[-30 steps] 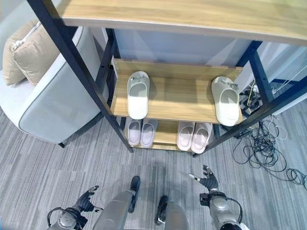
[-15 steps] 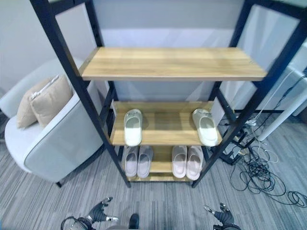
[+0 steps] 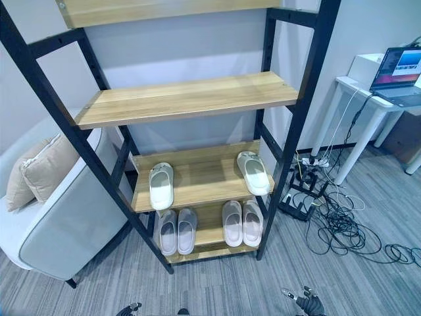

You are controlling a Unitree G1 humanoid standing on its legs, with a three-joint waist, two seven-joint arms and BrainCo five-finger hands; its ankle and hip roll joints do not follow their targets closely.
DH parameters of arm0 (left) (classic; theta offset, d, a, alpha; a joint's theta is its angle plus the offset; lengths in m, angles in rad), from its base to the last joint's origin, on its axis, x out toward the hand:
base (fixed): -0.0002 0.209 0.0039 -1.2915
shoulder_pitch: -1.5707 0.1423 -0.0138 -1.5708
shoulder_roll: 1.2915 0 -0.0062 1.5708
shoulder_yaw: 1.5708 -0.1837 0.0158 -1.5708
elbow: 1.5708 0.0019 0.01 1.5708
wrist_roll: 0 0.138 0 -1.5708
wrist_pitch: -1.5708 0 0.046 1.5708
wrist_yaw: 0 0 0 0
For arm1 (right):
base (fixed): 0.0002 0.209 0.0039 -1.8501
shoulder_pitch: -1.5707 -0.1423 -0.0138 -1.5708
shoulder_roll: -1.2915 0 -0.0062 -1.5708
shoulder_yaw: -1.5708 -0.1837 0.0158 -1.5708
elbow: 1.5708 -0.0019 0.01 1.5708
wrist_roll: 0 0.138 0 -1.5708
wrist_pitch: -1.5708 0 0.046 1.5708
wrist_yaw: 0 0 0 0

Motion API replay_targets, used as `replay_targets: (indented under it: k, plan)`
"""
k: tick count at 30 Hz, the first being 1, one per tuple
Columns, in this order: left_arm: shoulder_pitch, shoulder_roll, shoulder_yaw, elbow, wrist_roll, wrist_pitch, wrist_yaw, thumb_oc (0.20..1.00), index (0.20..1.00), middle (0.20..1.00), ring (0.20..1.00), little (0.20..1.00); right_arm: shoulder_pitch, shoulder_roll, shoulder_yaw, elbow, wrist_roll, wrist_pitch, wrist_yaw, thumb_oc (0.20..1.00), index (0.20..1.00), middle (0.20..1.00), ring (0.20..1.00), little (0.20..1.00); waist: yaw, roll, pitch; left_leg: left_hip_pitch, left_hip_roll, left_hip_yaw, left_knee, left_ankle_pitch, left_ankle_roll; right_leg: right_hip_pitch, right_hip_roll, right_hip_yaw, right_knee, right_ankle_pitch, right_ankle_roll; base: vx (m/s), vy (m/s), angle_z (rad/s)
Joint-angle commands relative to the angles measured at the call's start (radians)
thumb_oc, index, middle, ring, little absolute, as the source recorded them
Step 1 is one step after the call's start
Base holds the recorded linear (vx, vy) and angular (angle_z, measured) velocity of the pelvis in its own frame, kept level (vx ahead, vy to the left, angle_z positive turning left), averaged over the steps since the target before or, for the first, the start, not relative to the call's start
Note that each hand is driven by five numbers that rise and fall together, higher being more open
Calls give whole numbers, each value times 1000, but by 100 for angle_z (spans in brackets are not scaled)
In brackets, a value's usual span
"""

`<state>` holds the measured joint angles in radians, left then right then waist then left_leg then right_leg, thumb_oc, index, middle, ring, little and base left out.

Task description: Arrange the slippers neatly on the shoe rack.

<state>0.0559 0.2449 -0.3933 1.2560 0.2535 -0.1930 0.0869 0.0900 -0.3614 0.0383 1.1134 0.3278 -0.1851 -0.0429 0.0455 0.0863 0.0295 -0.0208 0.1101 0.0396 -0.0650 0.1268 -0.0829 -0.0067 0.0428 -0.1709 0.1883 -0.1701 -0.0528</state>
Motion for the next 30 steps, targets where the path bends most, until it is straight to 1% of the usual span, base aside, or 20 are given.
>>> replay_targets:
  k: [1,4,5,6,7,8,9,10,15,16,17,18,19,20,23,24,25,26,27,30]
  plan:
    - [-31,5,-27,-29,27,-2,-2,1000,1000,1000,1000,1000,-26,-32,52,-75,-9,-31,-11,1000,1000,1000,1000,1000,7,-62,82,-46,12,-64,15,45,-12,53,-40,8,-84,32,80,-60,-71,-10]
    - [-33,-1,-41,-53,12,-7,-14,1000,1000,1000,1000,1000,-29,-33,49,-52,-1,-30,-17,1000,1000,1000,1000,1000,14,-74,90,-72,-6,-74,57,15,4,48,-50,3,-90,40,79,-7,-46,-9]
    - [-21,-7,-44,-61,7,-8,-15,1000,1000,1000,1000,1000,-27,-30,44,-18,5,-26,-23,1000,1000,1000,1000,1000,25,-80,90,-94,-55,-94,94,-21,23,50,-53,3,-106,47,80,96,-15,-6]
    - [-10,-14,-43,-51,9,-6,-14,1000,1000,1000,1000,1000,-28,-26,43,9,4,-20,-24,1000,1000,1000,1000,1000,32,-79,87,-100,-97,-107,97,-34,35,51,-49,8,-115,51,80,100,-14,8]
    - [-10,-14,-43,-50,9,-6,-13,1000,1000,1000,1000,1000,-28,-26,44,10,4,-21,-24,1000,1000,1000,1000,1000,32,-80,87,-101,-98,-108,100,-37,36,53,-50,7,-116,50,81,100,2,20]
    - [7,-22,-39,-29,19,1,-12,1000,1000,1000,1000,1000,-46,-23,52,71,-9,-9,-37,1000,1000,1000,1000,1000,56,-76,86,-146,-179,-110,106,-41,50,56,-39,18,-125,58,87,72,34,26]
    - [29,-30,-20,5,40,15,-13,1000,1000,1000,1000,1000,-86,-9,89,102,-37,5,-42,1000,1000,1000,1000,1000,106,-70,88,-161,-216,-132,96,-38,62,46,-11,63,-110,52,91,113,51,4]
    - [36,-32,-8,29,47,23,-11,1000,1000,1000,1000,1000,-97,-2,92,107,-38,6,-41,1000,1000,1000,1000,1000,117,-74,82,-156,-230,-152,92,-34,69,52,-3,76,-110,48,91,65,51,-41]
    - [35,-32,-8,30,48,23,-11,1000,1000,1000,1000,1000,-97,-2,92,107,-38,6,-41,1000,1000,1000,1000,1000,118,-75,83,-154,-230,-150,90,-34,70,53,-4,77,-110,47,91,24,8,-61]
    - [42,-30,12,57,48,36,-15,1000,1000,1000,1000,1000,-97,6,87,111,-38,5,-37,1000,1000,1000,1000,1000,120,-83,68,-139,-237,-158,80,-39,82,65,-3,80,-112,39,92,373,94,-21]
    - [48,17,125,125,28,76,1,1000,1000,1000,1000,1000,-78,50,108,59,-79,23,-11,1000,1000,1000,1000,1000,94,-90,56,-38,-202,-160,72,-96,123,-11,-64,63,133,35,135,373,93,0]
    - [48,18,125,125,28,76,0,1000,1000,1000,1000,1000,-78,51,108,59,-80,23,-11,1000,1000,1000,1000,1000,94,-91,56,-38,-203,-160,72,-96,124,-12,-65,63,135,33,136,335,34,4]
    - [32,26,140,115,0,75,6,1000,1000,1000,1000,1000,-75,54,106,57,-77,24,-9,1000,1000,1000,1000,1000,93,-86,57,-28,-193,-173,70,-101,123,-26,-85,58,124,41,136,82,-89,-40]
    - [10,27,145,95,-49,65,13,1000,1000,1000,1000,1000,-71,56,99,64,-69,27,-6,1000,1000,1000,1000,1000,80,-78,57,-13,-183,-194,71,-113,120,-41,-112,86,85,60,138,103,-117,-32]
    - [-23,23,129,64,-93,48,22,1000,1000,1000,1000,1000,-73,58,102,98,-78,36,-8,1000,1000,1000,1000,1000,69,-74,56,1,-169,-217,79,-138,108,-60,-171,140,-7,121,155,68,-136,48]
    - [-23,23,129,64,-93,48,22,1000,1000,1000,1000,1000,-74,58,102,98,-78,36,-8,1000,1000,1000,1000,1000,68,-74,58,2,-169,-218,79,-139,108,-57,-171,138,-9,122,155,26,-208,67]
    - [-45,21,102,42,-91,41,31,1000,1000,1000,1000,1000,-78,62,108,109,-89,38,-11,1000,1000,1000,1000,1000,60,-79,63,7,-167,-237,95,-157,102,-72,-192,183,-52,160,171,23,-219,51]
    - [-54,16,80,30,-84,35,34,1000,1000,1000,1000,1000,-81,67,116,112,-96,37,-13,1000,1000,1000,1000,1000,56,-86,65,17,-164,-240,102,-170,97,-71,-185,203,-59,165,177,36,-286,54]
    - [-62,14,71,29,-79,33,34,1000,1000,1000,1000,1000,-78,71,123,111,-105,36,-16,1000,1000,1000,1000,1000,59,-98,65,21,-164,-237,107,-177,92,-52,-190,201,-88,173,187,38,-219,58]
    - [-57,-1,48,36,-69,29,21,1000,1000,1000,1000,1000,-70,70,140,106,-125,34,-10,1000,1000,1000,1000,1000,63,-116,36,42,-136,-252,69,-161,72,-6,-166,171,-138,167,181,91,-308,23]
